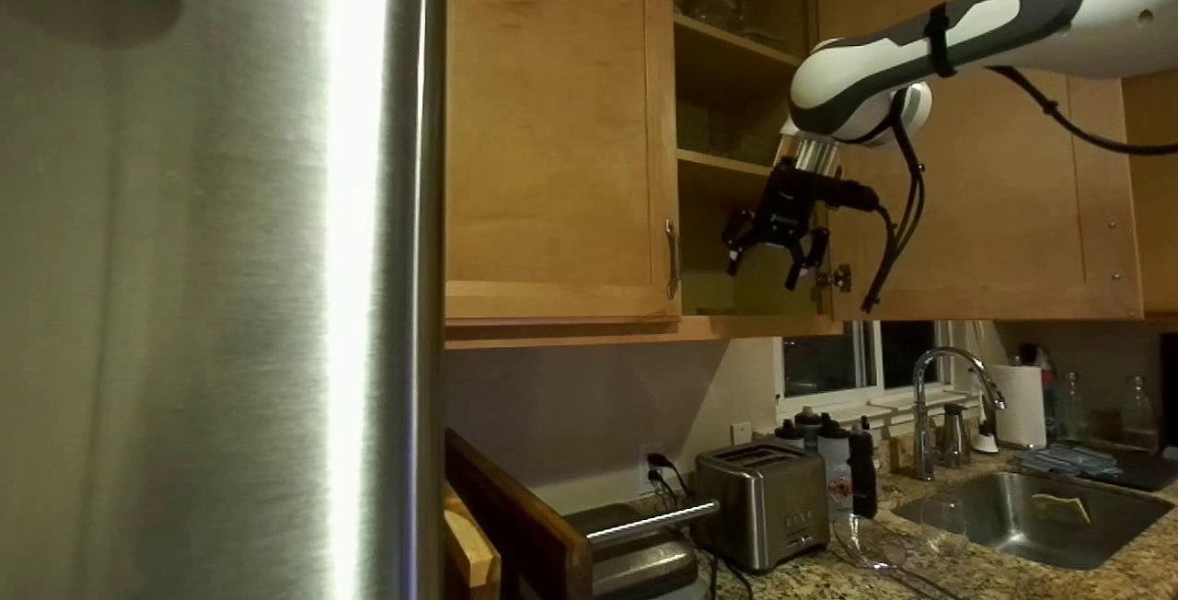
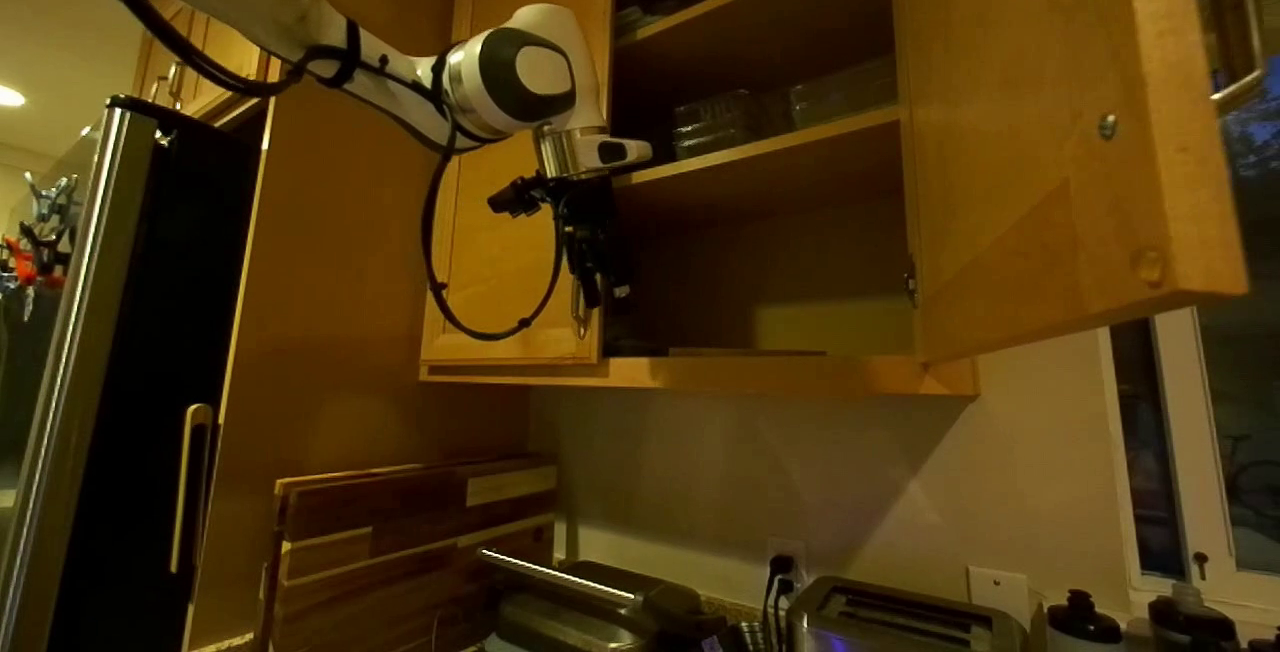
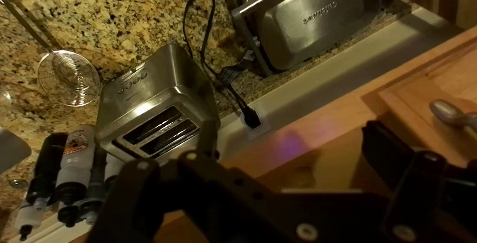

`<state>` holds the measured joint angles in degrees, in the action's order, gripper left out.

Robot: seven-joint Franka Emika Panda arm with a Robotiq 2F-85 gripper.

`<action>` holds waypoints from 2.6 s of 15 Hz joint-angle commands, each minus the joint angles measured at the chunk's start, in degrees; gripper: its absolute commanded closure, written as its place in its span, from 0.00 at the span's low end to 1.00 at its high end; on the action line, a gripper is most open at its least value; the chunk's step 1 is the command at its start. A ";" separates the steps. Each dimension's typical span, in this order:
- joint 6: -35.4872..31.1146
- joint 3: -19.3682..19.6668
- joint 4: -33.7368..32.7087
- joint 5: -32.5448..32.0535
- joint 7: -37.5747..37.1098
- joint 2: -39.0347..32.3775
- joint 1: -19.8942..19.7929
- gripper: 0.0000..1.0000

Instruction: Remove the wooden tongs from the cabinet on top of the toaster, put them on the fridge and close the cabinet

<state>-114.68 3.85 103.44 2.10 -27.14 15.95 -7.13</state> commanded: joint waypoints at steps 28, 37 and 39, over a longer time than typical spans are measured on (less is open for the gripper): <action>28.10 2.43 -38.66 6.31 -31.32 -24.96 -1.34 0.00; 29.30 4.01 -49.15 7.36 -34.14 -34.32 -2.95 0.00; 29.78 3.95 -50.83 8.20 -34.03 -35.75 -3.59 0.00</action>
<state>-88.18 7.61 57.04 8.57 -59.66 -17.41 -9.65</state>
